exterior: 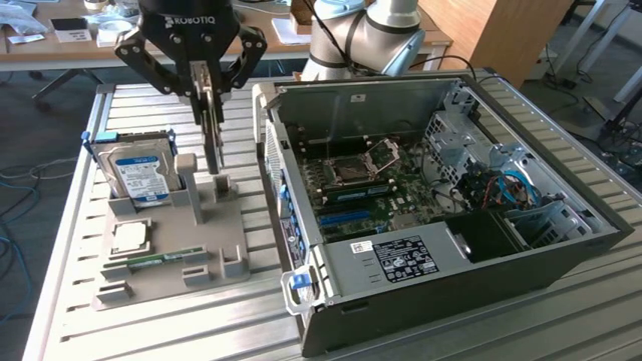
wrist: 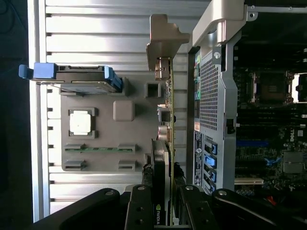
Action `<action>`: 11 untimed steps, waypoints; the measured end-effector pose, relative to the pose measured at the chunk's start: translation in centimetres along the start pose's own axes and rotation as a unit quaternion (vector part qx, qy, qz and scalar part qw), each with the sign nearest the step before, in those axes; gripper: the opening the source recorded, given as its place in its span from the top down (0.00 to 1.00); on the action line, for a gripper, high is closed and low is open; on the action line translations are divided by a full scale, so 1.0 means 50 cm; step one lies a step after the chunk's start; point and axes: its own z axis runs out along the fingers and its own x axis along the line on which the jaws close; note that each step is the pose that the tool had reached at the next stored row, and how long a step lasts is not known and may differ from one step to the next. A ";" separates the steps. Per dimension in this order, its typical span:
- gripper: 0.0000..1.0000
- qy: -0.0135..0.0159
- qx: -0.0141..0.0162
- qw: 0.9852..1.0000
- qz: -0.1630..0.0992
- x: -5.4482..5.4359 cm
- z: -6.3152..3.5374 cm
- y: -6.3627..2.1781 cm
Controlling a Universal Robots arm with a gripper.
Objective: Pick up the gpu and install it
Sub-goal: 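Pick up the gpu and move the gpu toward the slot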
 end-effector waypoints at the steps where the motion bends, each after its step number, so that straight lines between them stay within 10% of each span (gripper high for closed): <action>1: 0.74 0.000 0.000 1.000 0.000 0.000 0.000 0.000; 11: 0.74 0.000 0.000 1.000 0.000 0.000 -0.002 0.000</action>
